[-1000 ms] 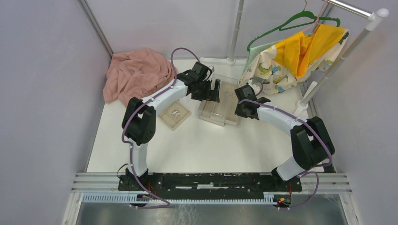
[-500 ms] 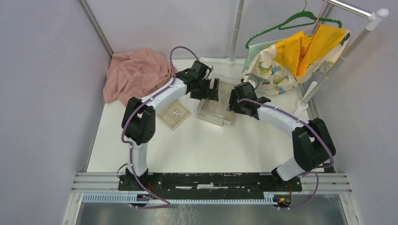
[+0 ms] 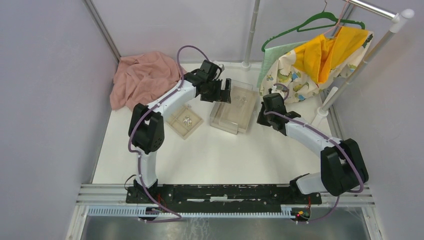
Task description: Organize the mixed jewelry
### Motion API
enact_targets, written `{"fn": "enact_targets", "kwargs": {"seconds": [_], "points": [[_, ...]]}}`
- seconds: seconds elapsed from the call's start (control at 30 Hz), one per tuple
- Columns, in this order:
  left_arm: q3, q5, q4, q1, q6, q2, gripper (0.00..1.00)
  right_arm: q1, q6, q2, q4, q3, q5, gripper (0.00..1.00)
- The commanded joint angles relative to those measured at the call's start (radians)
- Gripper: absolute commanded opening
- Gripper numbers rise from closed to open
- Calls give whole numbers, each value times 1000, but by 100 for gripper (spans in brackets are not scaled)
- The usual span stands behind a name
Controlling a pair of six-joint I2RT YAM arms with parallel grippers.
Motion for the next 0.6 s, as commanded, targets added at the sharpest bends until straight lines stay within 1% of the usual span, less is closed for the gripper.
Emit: {"fn": "enact_targets", "kwargs": {"seconds": [0.0, 0.13, 0.3, 0.4, 0.5, 0.57], "points": [[47, 36, 36, 20, 25, 20, 100, -8, 14, 31, 63, 1, -34, 0], [54, 75, 51, 23, 20, 44, 100, -8, -15, 80, 144, 15, -116, 0], [78, 144, 55, 23, 1, 75, 100, 4, -48, 196, 285, 95, -327, 0], [84, 178, 60, 24, -13, 83, 100, 21, -76, 223, 349, 139, -405, 0], [84, 186, 66, 23, -22, 80, 100, 20, -85, 180, 406, 98, -391, 0], [86, 170, 65, 24, -22, 75, 100, 13, -92, 166, 375, 82, -346, 0]]}}
